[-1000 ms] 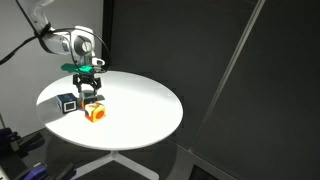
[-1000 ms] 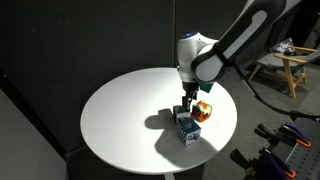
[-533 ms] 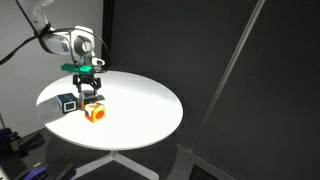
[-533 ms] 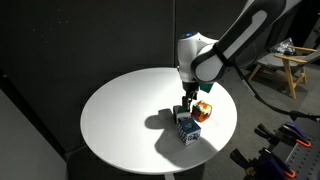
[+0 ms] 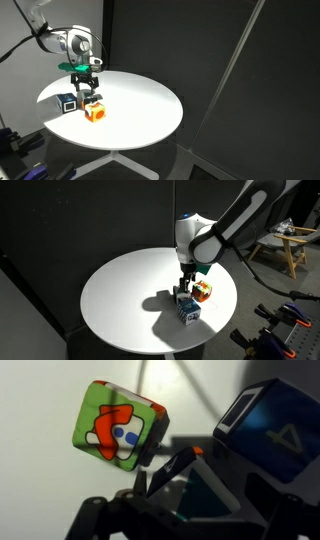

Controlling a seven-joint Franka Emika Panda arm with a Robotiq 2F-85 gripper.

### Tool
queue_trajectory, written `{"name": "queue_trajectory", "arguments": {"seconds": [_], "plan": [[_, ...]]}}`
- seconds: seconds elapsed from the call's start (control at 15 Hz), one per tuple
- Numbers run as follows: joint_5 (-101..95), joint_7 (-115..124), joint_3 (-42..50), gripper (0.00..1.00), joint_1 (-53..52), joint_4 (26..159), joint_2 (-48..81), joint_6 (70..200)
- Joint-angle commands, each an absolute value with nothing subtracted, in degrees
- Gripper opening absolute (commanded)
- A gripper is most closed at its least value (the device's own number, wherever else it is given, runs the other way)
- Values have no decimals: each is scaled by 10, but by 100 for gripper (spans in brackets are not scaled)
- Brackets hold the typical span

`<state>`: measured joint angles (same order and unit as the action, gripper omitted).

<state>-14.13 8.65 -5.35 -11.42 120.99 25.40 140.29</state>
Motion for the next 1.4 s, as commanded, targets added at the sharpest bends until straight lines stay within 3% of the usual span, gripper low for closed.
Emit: {"name": "queue_trajectory", "arguments": {"seconds": [0.0,1.33], "plan": [[-121,120,-47,100,-130,1190,262,1396],[-101,154,-31,100,-149,1110,340,1392]]}}
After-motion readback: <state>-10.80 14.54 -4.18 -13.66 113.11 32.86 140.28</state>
